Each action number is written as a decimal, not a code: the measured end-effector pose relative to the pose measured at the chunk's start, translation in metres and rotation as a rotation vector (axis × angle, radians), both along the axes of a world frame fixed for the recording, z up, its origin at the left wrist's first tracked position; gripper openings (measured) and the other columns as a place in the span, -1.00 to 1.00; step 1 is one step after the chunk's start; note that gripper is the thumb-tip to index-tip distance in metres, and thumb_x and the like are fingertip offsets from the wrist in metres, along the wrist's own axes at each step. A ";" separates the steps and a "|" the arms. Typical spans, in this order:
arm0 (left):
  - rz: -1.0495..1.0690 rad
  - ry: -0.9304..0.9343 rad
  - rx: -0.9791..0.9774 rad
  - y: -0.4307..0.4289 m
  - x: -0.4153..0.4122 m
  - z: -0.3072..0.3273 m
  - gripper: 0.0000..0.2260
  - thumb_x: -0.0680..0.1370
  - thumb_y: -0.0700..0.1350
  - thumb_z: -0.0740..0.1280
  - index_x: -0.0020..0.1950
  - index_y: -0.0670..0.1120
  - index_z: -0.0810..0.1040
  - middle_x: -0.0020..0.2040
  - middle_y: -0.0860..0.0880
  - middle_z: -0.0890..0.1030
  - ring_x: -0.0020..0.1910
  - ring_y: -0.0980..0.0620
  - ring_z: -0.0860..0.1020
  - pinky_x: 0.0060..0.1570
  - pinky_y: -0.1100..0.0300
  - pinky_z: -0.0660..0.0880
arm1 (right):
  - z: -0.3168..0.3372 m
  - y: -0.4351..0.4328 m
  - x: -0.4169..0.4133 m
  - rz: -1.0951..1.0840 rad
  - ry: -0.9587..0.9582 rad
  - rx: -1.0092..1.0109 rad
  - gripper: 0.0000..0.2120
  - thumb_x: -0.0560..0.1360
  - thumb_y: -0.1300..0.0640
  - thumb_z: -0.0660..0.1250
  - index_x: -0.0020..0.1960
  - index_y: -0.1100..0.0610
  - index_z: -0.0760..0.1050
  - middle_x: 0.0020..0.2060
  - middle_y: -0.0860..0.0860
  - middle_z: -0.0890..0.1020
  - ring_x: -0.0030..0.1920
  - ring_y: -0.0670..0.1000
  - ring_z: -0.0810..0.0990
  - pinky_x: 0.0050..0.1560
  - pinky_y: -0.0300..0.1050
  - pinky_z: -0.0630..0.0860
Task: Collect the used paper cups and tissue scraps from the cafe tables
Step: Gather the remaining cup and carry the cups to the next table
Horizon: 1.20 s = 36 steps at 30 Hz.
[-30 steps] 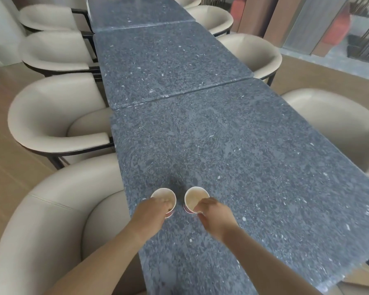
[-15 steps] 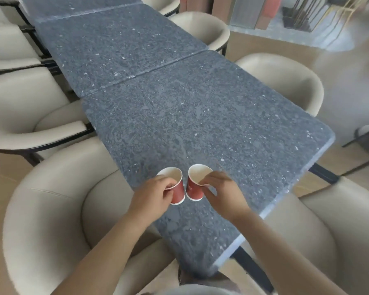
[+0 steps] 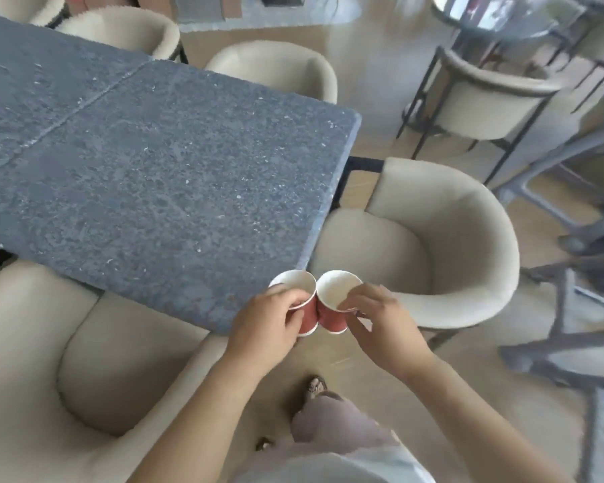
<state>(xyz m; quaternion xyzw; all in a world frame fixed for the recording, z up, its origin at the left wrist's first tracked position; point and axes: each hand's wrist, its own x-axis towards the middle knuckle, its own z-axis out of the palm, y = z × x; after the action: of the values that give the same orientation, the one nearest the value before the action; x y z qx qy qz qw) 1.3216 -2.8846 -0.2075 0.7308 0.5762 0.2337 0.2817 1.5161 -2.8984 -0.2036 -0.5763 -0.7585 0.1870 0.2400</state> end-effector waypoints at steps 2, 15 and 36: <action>-0.117 0.024 0.004 -0.002 0.029 0.006 -0.80 0.46 -0.19 0.31 -0.01 0.07 0.58 -0.03 0.13 0.60 -0.03 0.04 0.56 -0.08 0.07 0.51 | 0.004 -0.024 0.028 -0.080 -0.003 0.000 -0.84 0.38 0.34 0.39 -0.10 0.15 0.61 -0.08 0.03 0.61 -0.08 0.11 0.57 -0.15 -0.04 0.54; -0.617 0.070 0.079 -0.025 0.268 0.025 -0.83 0.48 -0.16 0.31 -0.01 0.09 0.57 -0.05 0.17 0.58 -0.03 0.06 0.54 -0.09 0.08 0.50 | 0.014 -0.141 0.214 -0.654 0.040 0.105 -0.84 0.36 0.29 0.37 -0.11 0.08 0.59 -0.09 -0.02 0.60 -0.10 0.10 0.55 -0.13 -0.12 0.52; -0.912 0.056 0.054 -0.058 0.631 0.025 -0.82 0.47 -0.17 0.30 -0.05 0.10 0.57 -0.08 0.18 0.58 -0.11 0.11 0.53 -0.14 0.08 0.52 | 0.012 -0.202 0.547 -0.936 0.017 0.122 -0.83 0.36 0.31 0.42 -0.09 0.12 0.61 -0.08 0.00 0.61 -0.02 0.11 0.56 -0.09 -0.13 0.45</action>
<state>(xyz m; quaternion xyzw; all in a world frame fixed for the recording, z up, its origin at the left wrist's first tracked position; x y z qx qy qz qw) 1.9522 -2.9425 -0.1827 0.9230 0.1967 0.0807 0.3207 2.0630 -3.1004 -0.1920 -0.8396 -0.4249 0.0185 0.3380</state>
